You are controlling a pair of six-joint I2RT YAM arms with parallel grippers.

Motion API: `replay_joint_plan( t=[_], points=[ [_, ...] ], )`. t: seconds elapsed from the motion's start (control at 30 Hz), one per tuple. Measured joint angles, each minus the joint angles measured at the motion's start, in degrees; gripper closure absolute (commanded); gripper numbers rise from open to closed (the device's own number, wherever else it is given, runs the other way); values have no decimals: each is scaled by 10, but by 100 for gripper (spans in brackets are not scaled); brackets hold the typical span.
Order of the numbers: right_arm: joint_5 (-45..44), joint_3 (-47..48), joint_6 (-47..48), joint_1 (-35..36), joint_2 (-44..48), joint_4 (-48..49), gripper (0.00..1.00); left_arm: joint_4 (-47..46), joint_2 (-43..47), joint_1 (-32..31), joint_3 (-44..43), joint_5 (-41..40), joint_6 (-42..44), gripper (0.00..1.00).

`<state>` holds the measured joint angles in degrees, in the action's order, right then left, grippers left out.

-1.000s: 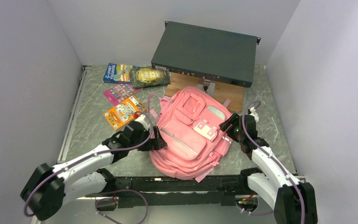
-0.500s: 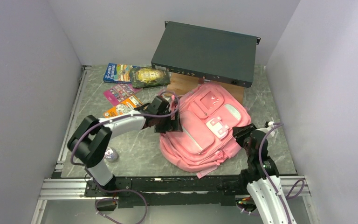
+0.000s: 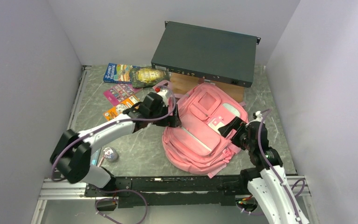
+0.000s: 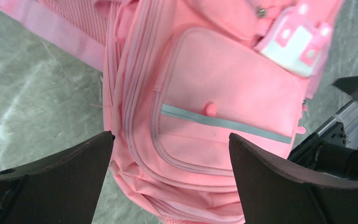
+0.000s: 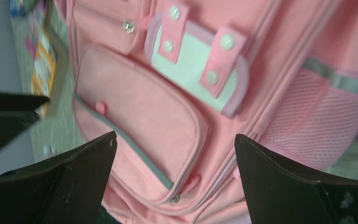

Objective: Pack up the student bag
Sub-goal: Adjust the student bag at the center of the board.

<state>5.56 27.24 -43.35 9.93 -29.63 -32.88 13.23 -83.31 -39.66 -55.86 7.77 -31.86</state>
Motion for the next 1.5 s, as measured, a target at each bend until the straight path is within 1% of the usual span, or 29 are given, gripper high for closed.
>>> replay_joint_plan(
  t=[0.1,0.2,0.3,0.37,0.5,0.67,0.87,1.0,1.17,1.27,1.4,1.5],
  points=[
    [42,9,25,36,-35,0,1,0,68,0,22,-5,18,0],
    [52,18,40,126,-78,-2,0,4,125,0,45,2,25,0],
    [53,26,37,196,-111,2,0,5,153,0,62,19,23,0],
    [48,26,29,225,-121,2,0,3,176,0,88,33,16,0],
    [27,23,12,258,-126,5,0,-1,209,-2,134,64,-7,0],
    [7,10,0,279,-138,8,0,-37,227,-21,180,104,-50,0],
    [-33,9,-8,305,-136,-3,0,-63,226,-63,185,106,-70,0],
    [-32,8,-11,306,-131,-2,0,-79,223,-72,185,104,-80,0],
    [19,0,-12,310,-130,18,0,-86,209,-89,184,102,-83,0],
    [54,-1,-11,310,-130,25,3,-77,207,-94,178,96,-82,0],
    [116,-14,-16,313,-124,45,4,-71,210,-97,165,80,-78,0],
    [169,-26,-37,315,-119,73,6,-64,222,-100,164,66,-76,0]
  ],
)
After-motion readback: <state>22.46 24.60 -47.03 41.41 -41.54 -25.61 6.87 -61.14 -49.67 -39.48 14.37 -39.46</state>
